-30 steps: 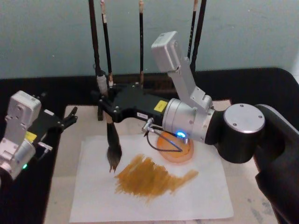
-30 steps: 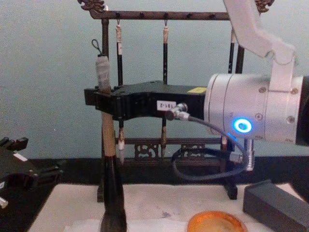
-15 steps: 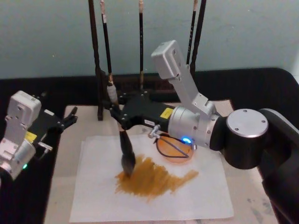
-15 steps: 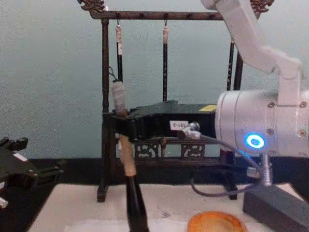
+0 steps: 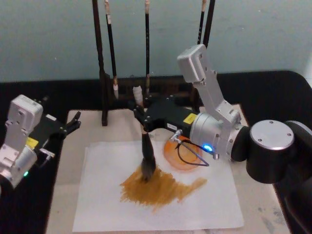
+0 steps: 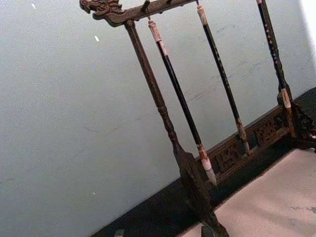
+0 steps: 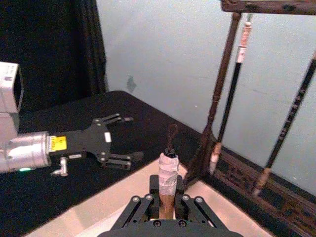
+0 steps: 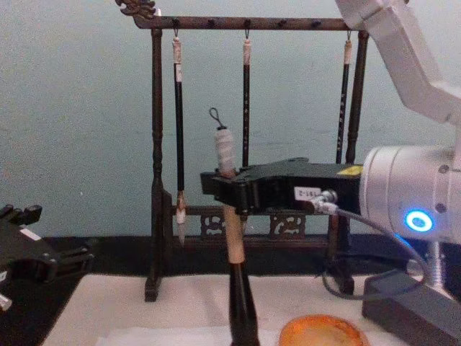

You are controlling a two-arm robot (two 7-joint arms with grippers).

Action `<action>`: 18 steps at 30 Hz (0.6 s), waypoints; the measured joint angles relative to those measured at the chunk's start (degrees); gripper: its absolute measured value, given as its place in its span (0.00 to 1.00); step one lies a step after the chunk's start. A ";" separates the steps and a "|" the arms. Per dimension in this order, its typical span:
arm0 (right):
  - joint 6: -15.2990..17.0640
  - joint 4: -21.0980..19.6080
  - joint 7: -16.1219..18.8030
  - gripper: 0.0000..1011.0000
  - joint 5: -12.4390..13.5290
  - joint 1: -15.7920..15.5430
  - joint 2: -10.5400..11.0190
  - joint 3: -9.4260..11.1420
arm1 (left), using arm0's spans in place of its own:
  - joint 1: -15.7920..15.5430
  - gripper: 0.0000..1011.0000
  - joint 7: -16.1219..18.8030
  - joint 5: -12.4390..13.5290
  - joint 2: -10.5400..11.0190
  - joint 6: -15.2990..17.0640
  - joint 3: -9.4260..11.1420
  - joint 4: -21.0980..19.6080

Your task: Pick up the brush from the inkstone, write on the paper, then place the brush back to its original position.

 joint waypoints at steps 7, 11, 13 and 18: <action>0.29 -0.88 -1.66 0.15 -1.30 -1.38 0.15 1.65 | 0.00 1.00 0.00 0.00 0.00 0.00 0.00 0.00; 0.21 -0.99 -1.86 0.15 -1.66 -1.91 -0.06 2.41 | 0.00 1.00 0.00 0.00 0.00 0.00 0.00 0.00; 0.02 -0.99 -1.79 0.15 -1.70 -2.02 -0.18 2.64 | 0.00 1.00 0.00 0.00 0.00 0.00 0.00 0.00; -1.33 -0.84 -0.79 0.15 -1.75 -2.10 -0.73 3.01 | 0.00 1.00 0.00 0.00 0.00 0.00 0.00 0.00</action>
